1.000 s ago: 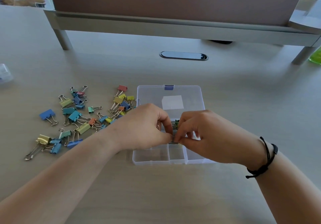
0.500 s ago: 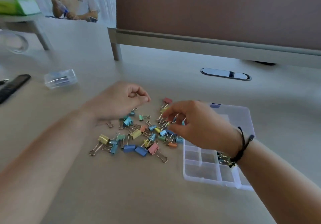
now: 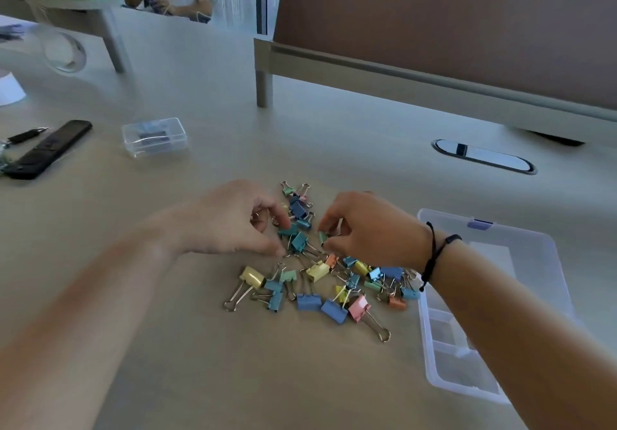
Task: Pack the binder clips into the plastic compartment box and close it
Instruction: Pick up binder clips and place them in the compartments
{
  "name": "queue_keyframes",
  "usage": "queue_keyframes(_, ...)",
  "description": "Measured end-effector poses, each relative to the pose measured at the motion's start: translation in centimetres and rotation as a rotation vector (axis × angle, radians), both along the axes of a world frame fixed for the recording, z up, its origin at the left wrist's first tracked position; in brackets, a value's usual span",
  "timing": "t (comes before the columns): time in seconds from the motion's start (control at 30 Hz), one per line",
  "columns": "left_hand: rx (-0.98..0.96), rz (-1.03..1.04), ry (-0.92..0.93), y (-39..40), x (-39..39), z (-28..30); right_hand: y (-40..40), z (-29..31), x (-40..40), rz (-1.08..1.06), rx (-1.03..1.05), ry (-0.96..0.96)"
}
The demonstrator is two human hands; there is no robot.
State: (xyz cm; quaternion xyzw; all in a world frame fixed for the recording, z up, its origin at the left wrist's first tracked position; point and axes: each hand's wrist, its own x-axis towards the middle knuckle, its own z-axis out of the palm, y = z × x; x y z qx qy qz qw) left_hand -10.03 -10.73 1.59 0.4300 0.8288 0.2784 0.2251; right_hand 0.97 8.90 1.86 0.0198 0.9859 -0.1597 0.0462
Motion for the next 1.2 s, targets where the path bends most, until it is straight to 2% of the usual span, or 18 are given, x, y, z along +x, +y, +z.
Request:
queue_keyframes(0.1,0.029,-0.008,0.078,0.3,0.4,-0.1,0.2,0.3,0.3,-0.011,-0.026,0.044)
queue_keyframes(0.17,0.112,0.067,0.072,1.0,1.0,-0.2,-0.1,1.0,0.2,-0.059,-0.216,0.142)
queue_keyframes(0.2,0.186,0.143,-0.068,1.4,1.4,-0.2,-0.4,1.3,0.0,-0.078,-0.349,0.199)
queue_keyframes(0.3,0.394,0.325,-0.753,2.5,2.5,0.2,-1.7,2.2,-0.9,-0.092,-0.561,0.273)
queue_keyframes(0.33,0.436,0.352,-0.88,2.6,2.6,0.2,-2.1,2.3,-1.2,-0.077,-0.595,0.262)
queue_keyframes(0.4,0.479,0.423,-0.964,2.4,2.2,0.3,-2.2,2.3,-1.7,-0.074,-0.647,0.27)
queue_keyframes(0.5,0.506,0.566,-0.896,1.9,1.1,0.5,-1.0,1.6,-2.3,-0.112,-0.477,0.291)
queue_keyframes(0.63,0.52,0.637,-0.813,1.2,0.1,0.8,-1.2,0.3,-2.4,0.018,-0.14,0.015)
queue_keyframes(0.73,0.492,0.627,-0.795,1.1,0.1,0.9,-1.5,-0.1,-2.3,0.024,-0.052,0.0)
queue_keyframes(0.83,0.393,0.529,-0.708,1.0,0.5,0.9,-1.3,-0.1,-2.1,0.002,-0.048,0.016)
queue_keyframes(0.93,0.249,0.29,-0.503,0.7,1.0,0.9,-0.7,-0.2,-1.6,-0.008,-0.01,0.036)
queue_keyframes(1.03,0.076,-0.013,-0.149,0.3,1.8,1.5,0.4,-0.1,-0.7,-0.079,-0.129,0.076)
queue_keyframes(1.1,-0.045,-0.126,-0.067,0.2,2.4,2.1,1.0,0.3,0.2,-0.165,-0.395,0.11)
queue_keyframes(1.2,-0.147,-0.158,0.006,0.3,2.8,2.0,1.5,1.0,1.6,-0.267,-0.748,0.146)
